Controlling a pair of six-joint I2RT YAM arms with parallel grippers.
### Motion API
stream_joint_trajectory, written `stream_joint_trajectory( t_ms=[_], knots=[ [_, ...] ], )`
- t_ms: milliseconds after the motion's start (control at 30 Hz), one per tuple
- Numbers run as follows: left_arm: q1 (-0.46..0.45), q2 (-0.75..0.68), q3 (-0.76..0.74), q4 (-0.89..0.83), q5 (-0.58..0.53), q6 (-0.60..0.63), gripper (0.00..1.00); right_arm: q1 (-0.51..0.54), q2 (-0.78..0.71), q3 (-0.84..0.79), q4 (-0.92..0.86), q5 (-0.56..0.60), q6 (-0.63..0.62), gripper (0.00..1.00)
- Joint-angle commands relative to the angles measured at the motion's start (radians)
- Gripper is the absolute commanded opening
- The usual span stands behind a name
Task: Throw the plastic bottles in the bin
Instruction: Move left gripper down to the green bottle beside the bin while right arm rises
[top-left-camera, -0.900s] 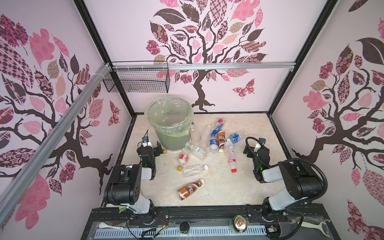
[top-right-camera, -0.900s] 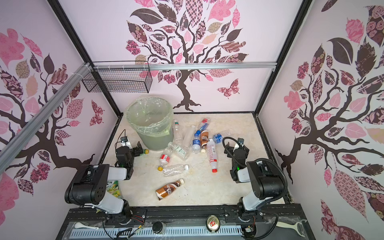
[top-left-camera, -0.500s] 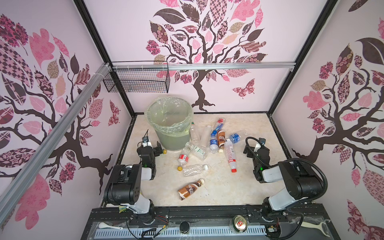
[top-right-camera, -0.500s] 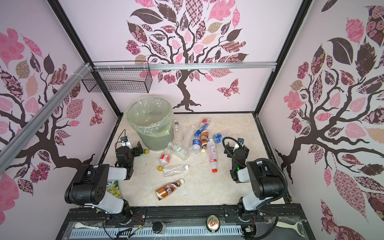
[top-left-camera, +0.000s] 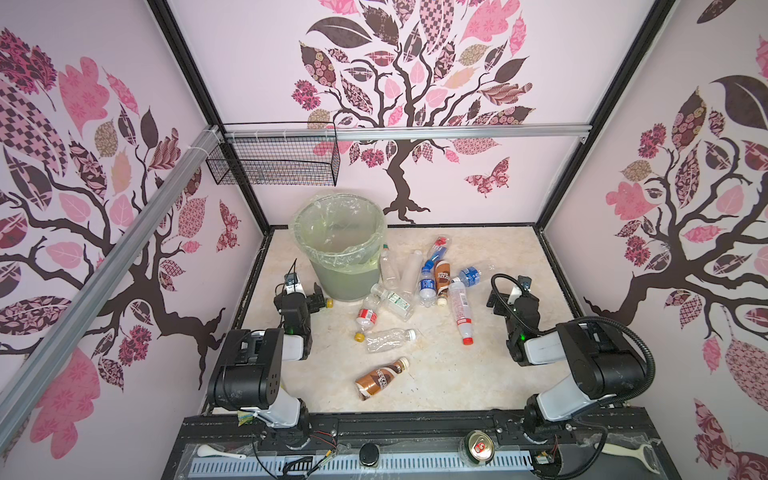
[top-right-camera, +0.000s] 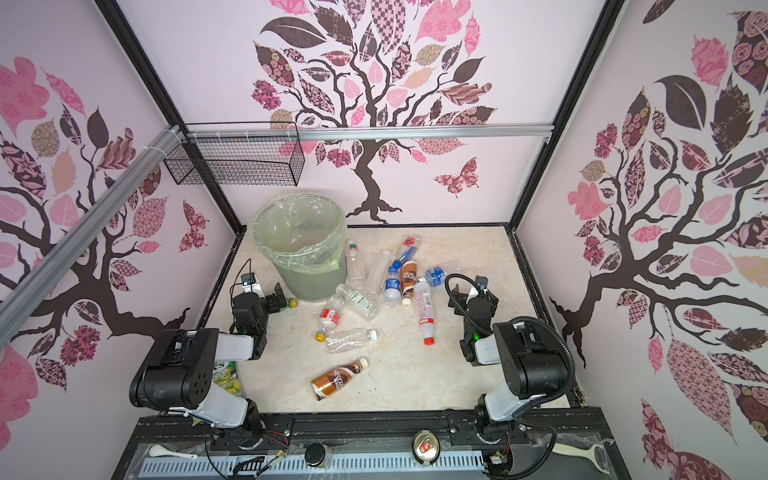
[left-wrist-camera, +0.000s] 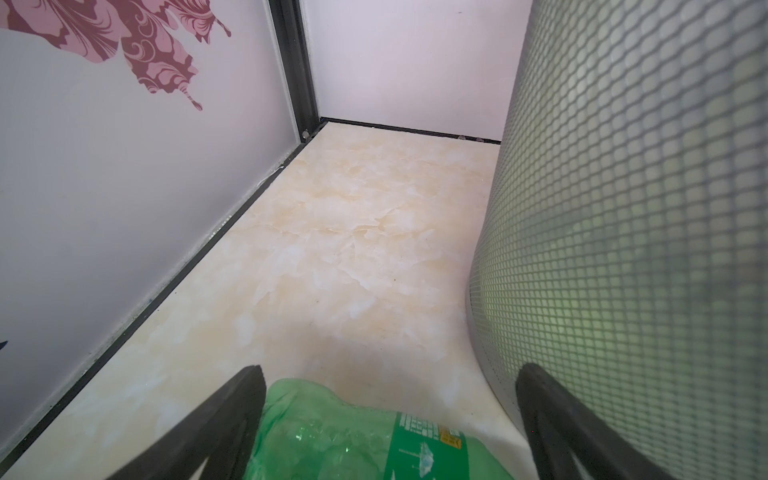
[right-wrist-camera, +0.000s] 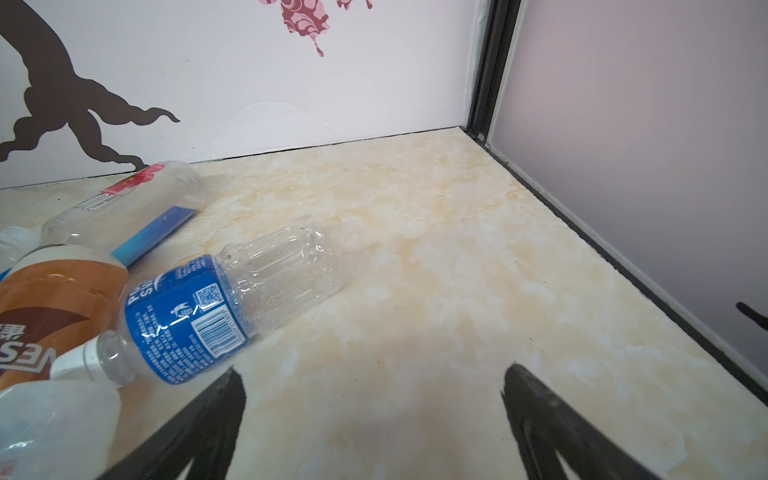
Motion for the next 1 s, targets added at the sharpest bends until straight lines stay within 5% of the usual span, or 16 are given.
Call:
stream_joint_trajectory(
  t_ms=[0, 133, 233, 333, 500, 567, 733, 967],
  knots=[
    [0.001, 0.000, -0.004, 0.013, 0.004, -0.003, 0.98, -0.004, -0.012, 0.014, 0.013, -0.002, 0.008, 1.00],
    [0.000, -0.001, -0.006, 0.015, 0.001, -0.003, 0.98, -0.004, -0.030, 0.014, 0.032, 0.033, 0.008, 1.00],
    [0.000, -0.011, 0.009, 0.010, -0.018, -0.006, 0.98, 0.000, -0.141, 0.111, -0.248, 0.087, 0.026, 1.00],
    [-0.004, -0.096, 0.119, -0.289, -0.069, -0.026, 0.98, 0.002, -0.220, 0.192, -0.474, 0.210, 0.079, 0.99],
    [-0.022, -0.191, 0.189, -0.434, -0.150, -0.055, 0.98, 0.002, -0.323, 0.225, -0.649, 0.305, 0.345, 0.99],
    [-0.060, -0.216, 0.259, -0.603, -0.217, -0.105, 0.98, 0.002, -0.367, 0.258, -0.774, 0.271, 0.556, 1.00],
    [-0.109, -0.248, 0.371, -0.858, -0.257, -0.310, 0.98, 0.004, -0.480, 0.269, -0.814, -0.054, 0.618, 1.00],
    [-0.154, -0.260, 0.566, -1.351, -0.209, -0.491, 0.98, 0.155, -0.426, 0.515, -1.096, -0.029, 0.575, 0.99]
  ],
)
